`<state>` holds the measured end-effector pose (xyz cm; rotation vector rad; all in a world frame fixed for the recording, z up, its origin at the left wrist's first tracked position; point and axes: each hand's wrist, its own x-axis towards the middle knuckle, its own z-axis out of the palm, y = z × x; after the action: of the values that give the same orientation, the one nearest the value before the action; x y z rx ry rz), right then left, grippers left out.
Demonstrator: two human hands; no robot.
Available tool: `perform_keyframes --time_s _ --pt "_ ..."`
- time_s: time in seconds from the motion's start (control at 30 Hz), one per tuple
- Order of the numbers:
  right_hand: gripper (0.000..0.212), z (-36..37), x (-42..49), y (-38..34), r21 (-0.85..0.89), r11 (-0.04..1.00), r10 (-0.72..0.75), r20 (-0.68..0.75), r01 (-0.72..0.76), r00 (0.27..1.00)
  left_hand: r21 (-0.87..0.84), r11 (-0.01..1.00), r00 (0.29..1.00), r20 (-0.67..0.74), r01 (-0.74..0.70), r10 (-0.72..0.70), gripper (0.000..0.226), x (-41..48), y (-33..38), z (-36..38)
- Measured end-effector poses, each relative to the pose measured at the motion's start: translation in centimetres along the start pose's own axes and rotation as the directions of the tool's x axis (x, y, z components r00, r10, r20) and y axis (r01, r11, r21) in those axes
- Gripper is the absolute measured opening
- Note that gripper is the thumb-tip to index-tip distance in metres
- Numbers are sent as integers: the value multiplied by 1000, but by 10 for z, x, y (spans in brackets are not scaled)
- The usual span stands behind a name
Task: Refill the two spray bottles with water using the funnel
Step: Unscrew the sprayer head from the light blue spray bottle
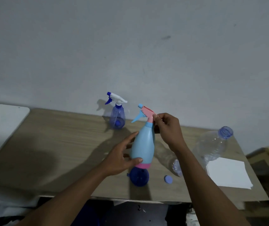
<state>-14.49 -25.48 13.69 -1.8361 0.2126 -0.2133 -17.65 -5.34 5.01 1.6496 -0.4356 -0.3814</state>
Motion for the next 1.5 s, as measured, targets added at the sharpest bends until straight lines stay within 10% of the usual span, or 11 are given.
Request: perform_keyframes --time_s 0.43,1.5 --pt "10 -42 -86 -75 154 978 -174 226 141 959 32 989 990 1 -144 144 93 -68 88 27" --pt "15 -47 -116 -101 268 924 -317 132 274 939 139 971 976 -74 -195 206 98 -93 119 37"
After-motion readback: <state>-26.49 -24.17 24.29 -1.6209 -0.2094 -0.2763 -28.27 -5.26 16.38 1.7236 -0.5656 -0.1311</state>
